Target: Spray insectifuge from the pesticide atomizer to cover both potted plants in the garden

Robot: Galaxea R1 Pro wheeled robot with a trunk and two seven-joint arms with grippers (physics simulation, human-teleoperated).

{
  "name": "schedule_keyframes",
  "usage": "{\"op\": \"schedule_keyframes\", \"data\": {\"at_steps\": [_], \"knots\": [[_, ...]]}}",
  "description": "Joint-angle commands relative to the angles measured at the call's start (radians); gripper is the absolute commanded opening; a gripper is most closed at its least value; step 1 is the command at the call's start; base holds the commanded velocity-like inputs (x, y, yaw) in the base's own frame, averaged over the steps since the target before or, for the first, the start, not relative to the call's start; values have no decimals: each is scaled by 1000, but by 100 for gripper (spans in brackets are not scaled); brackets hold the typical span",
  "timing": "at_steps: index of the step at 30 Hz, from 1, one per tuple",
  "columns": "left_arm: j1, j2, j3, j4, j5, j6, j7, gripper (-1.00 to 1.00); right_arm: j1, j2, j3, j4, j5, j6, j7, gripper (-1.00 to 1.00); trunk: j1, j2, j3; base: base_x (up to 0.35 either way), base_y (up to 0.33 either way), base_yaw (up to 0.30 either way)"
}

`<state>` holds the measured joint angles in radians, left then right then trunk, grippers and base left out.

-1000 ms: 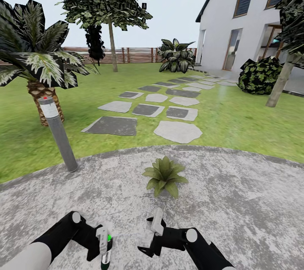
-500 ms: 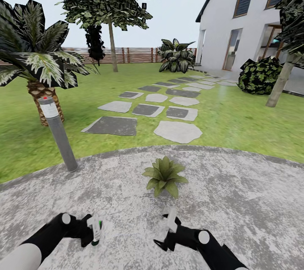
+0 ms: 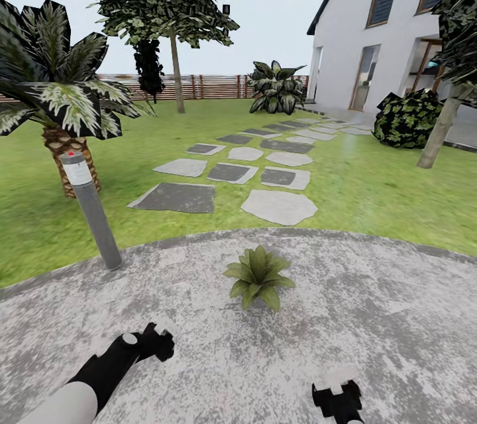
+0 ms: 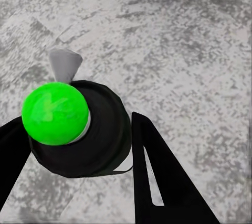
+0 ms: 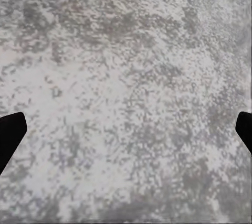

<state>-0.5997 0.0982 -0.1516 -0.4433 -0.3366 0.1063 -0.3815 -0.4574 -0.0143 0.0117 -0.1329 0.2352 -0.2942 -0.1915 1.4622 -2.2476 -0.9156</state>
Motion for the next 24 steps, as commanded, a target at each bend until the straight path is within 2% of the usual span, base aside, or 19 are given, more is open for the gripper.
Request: {"op": "schedule_keyframes", "data": {"at_steps": [1,4,5,6,9,12,13,15,16,17,18,21,22,24], "knots": [[0,-3,-3,-5,-5,14,1,-100,0,-6,-9,3,-9,-2,-10,100,0,0,-1,0,0,0],[-4,-7,0,-6,3,34,5,-100,1,-25,-23,7,-32,-2,-33,100,0,0,-1,0,0,0],[-11,-5,2,-7,55,94,3,-100,3,-31,-27,14,-38,-2,-46,100,0,0,-1,0,0,0],[-12,-5,3,-8,67,109,3,-100,3,-32,-27,16,-39,-2,-47,100,0,0,-1,0,0,0],[-19,-5,4,-11,156,208,1,-100,4,-33,-29,26,-40,-2,-50,100,0,0,-1,0,0,0],[-40,-13,4,-14,198,282,0,-100,5,-34,-41,28,-45,-2,-61,100,0,0,-1,0,0,0],[-57,-21,4,-17,210,341,0,-100,5,-34,-75,28,-62,-2,-96,100,0,0,-1,0,0,0],[-79,-36,3,-19,217,428,-2,-100,5,-33,-129,29,-92,-2,-174,100,0,0,-1,0,0,0],[-84,-39,3,-19,218,448,-2,-100,5,-33,-138,29,-97,-2,-190,100,0,0,-1,0,0,0],[-102,-47,0,-20,218,510,-19,-100,5,-30,-157,43,-107,-1,-221,100,0,0,-1,0,0,0],[-108,-49,-1,-20,218,526,-31,-100,5,-28,-160,51,-109,-1,-227,100,0,0,-1,0,0,0],[-136,-47,-17,-20,204,588,-139,-100,5,-2,-171,91,-112,-2,-220,100,0,0,-1,0,0,0],[-140,-46,-22,-20,200,593,-156,-100,5,3,-172,94,-112,-2,-214,100,0,0,-1,0,0,0],[-169,-44,-49,-19,171,616,-211,-100,5,15,-175,101,-111,-2,-186,100,0,0,-1,0,0,0]]}}
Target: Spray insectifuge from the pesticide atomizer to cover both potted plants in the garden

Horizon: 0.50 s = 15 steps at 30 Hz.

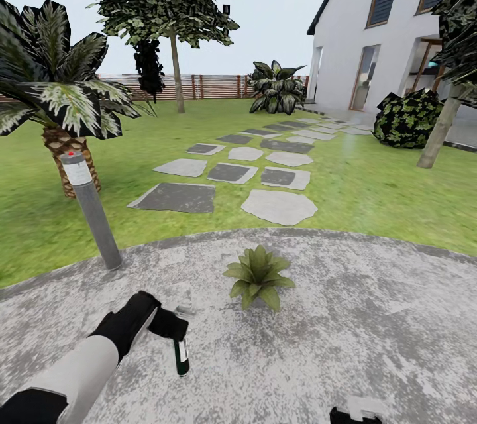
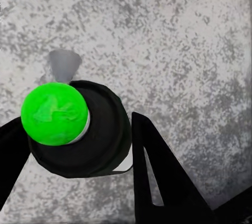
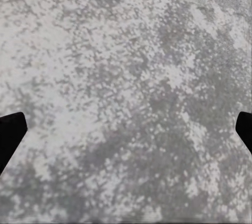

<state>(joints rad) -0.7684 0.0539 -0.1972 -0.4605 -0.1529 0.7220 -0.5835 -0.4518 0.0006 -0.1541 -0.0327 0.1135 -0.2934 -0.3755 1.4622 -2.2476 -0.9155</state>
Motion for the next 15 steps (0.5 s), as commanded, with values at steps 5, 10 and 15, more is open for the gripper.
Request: {"op": "schedule_keyframes", "data": {"at_steps": [5,10,15], "knots": [[-79,-2,-29,-3,-46,205,-76,-100,-1,5,-10,4,11,-4,12,100,0,0,-1,0,0,0],[-149,4,-88,-1,-66,273,-104,-100,-1,6,-10,4,11,-4,13,100,0,0,-1,0,0,0],[-174,-3,-144,13,-68,293,-125,-100,-1,6,-10,4,11,-4,13,100,0,0,-1,0,0,0]]}}
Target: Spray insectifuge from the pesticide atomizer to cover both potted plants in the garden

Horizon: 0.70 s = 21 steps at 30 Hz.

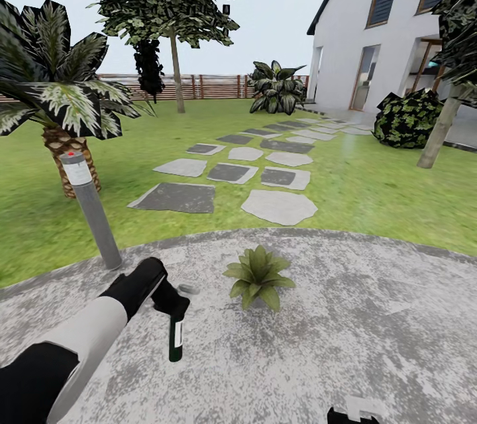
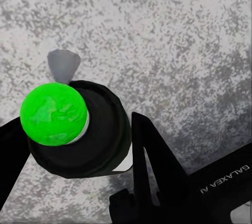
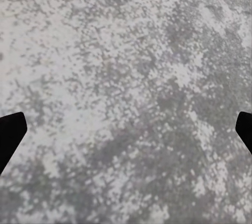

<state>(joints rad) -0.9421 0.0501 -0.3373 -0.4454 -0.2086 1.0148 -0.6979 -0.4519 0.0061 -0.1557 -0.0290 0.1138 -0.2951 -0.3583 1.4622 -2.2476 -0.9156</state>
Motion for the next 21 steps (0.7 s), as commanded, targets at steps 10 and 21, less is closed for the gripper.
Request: {"op": "schedule_keyframes", "data": {"at_steps": [10,21], "knots": [[10,-32,-14,1,-13,3,-12,-100,-1,0,-8,1,10,-2,-4,100,0,0,-1,0,0,0],[19,-26,-20,0,-17,-3,-12,-100,-1,-4,-8,1,10,-2,-4,100,0,0,-1,216,-7,0]]}}
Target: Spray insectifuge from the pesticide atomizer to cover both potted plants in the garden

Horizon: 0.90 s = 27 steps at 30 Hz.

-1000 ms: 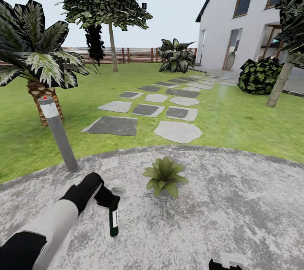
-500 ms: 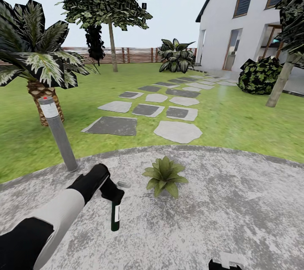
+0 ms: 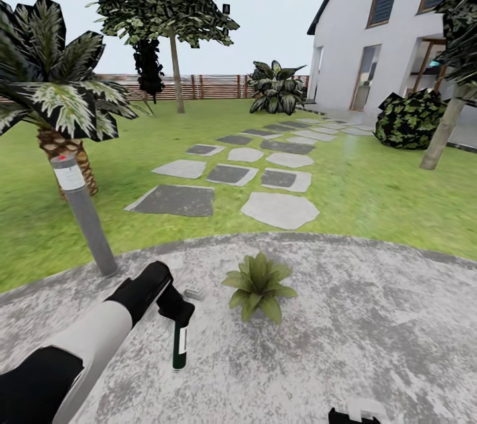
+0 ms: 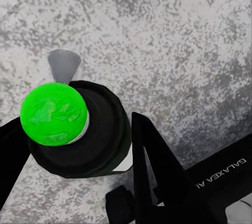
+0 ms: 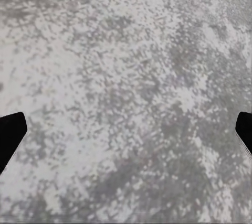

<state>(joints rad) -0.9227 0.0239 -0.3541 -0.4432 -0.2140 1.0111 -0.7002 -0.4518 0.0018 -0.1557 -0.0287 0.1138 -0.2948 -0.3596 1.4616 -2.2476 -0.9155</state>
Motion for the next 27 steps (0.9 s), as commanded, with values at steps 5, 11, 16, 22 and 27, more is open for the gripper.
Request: {"op": "schedule_keyframes", "data": {"at_steps": [5,11,16,22,27], "knots": [[1,-4,2,-2,-11,-6,-10,-100,-1,-3,-8,1,12,-3,-2,100,0,0,-1,292,-140,0],[2,-4,3,-1,-10,-8,-10,-100,-1,-3,-8,1,12,-3,-2,100,0,0,-1,264,-179,0],[18,-2,1,-1,-11,-8,-11,-100,-1,-3,-8,1,11,-3,-2,100,0,0,-1,118,-84,0],[66,6,-2,-1,-15,-9,-11,-100,0,-3,-8,0,11,-3,-2,100,0,0,-1,12,-8,0],[104,12,-4,0,-47,-8,-10,-100,0,-2,-8,1,12,-3,-2,100,0,0,-1,1,0,0]]}}
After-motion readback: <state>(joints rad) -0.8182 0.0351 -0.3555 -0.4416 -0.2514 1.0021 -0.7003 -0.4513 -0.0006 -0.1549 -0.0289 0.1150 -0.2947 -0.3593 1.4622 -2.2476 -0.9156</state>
